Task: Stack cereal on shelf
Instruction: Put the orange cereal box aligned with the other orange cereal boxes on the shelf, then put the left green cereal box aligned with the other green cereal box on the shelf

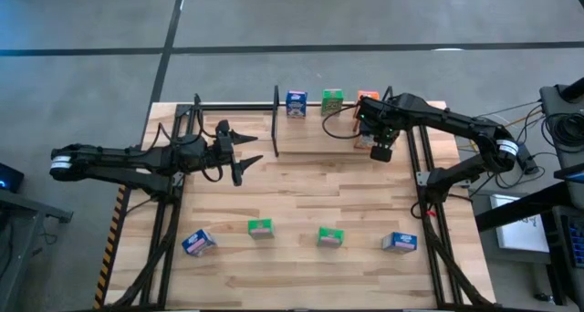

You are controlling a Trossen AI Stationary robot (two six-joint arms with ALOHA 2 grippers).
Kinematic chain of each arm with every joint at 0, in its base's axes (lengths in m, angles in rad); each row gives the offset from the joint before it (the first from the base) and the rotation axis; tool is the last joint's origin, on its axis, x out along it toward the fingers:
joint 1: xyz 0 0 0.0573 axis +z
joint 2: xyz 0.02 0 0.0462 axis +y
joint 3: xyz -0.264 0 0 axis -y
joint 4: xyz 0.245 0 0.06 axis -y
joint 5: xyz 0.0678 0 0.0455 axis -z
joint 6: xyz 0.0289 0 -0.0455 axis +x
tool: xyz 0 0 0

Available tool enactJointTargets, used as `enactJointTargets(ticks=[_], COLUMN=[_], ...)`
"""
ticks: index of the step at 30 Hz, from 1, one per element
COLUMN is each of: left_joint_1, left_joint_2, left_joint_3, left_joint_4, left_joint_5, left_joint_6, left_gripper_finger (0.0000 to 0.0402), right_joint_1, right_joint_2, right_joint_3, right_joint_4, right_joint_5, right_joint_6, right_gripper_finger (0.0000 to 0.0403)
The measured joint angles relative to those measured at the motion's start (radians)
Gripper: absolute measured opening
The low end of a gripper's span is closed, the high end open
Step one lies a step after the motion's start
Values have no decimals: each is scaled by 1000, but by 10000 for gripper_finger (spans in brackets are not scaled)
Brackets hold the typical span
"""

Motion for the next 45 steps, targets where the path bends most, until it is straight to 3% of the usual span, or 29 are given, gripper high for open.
enactJointTargets(ticks=[12,21,28,34,45], left_joint_1=[0,0,0,-9,-147], left_joint_2=[0,0,0,37,335], left_joint_3=[0,0,0,-18,-37], left_joint_4=[-2,-44,-75,-69,228], left_joint_5=[0,16,27,91,146], left_joint_6=[-3,-7,-48,-183,-269], left_gripper_finger=[249,249,249,249,249], right_joint_1=[0,20,47,93,151], right_joint_2=[0,-66,-258,-433,-551], right_joint_3=[-1,-22,-186,-367,-579], right_joint_4=[18,82,339,614,1078], right_joint_5=[35,-59,-211,-229,-357], right_joint_6=[10,35,38,60,-33], right_gripper_finger=[9,9,9,9,9])
